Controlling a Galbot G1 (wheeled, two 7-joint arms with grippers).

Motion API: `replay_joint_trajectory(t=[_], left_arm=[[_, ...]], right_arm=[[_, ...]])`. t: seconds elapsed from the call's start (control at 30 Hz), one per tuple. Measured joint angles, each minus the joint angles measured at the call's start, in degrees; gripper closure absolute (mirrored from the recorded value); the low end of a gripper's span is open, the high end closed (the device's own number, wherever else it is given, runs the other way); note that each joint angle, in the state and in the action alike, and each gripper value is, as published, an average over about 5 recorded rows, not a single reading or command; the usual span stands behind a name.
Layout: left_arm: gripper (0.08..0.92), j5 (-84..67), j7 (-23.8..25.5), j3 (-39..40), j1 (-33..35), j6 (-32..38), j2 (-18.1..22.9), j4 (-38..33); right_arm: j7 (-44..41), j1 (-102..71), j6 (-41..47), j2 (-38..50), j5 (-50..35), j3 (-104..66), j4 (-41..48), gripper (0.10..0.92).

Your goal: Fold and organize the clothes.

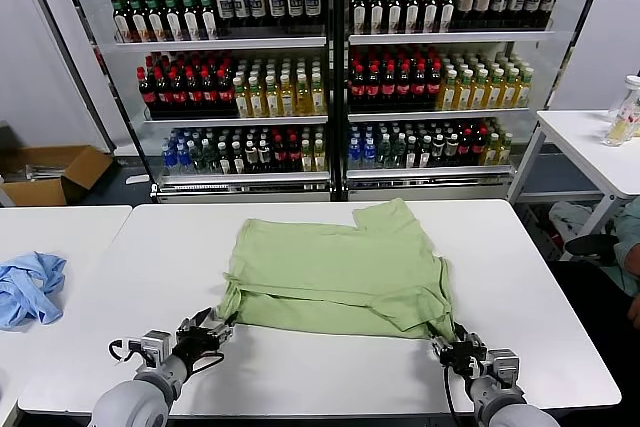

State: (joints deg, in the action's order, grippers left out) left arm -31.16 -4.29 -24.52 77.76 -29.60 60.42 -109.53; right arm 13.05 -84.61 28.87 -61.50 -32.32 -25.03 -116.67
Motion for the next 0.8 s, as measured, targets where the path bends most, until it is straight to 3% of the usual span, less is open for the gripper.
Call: replay_joint_trajectory(t=[0.23, 0.5, 0.8], left_arm=[[0.657, 0.1, 0.2, 0.8, -0.1, -0.1, 0.4, 0.0], [0.883, 0.0, -0.9, -0.3, 3.5, -1.0, -0.5, -3.5], [0.919, 0.8, -3.3, -4.2, 14.5, -2.3, -1.8, -13.4]], right_arm=[[-0.6, -0.9, 0.0, 0.4, 0.1, -0.7, -0.5, 0.865], [-2.2, -4.3, 0.3, 2.3, 0.2, -3.7, -4.3, 0.886], [-4.2, -11.0, -0.8, 3.4, 1.9, -7.1, -9.1, 0.886]])
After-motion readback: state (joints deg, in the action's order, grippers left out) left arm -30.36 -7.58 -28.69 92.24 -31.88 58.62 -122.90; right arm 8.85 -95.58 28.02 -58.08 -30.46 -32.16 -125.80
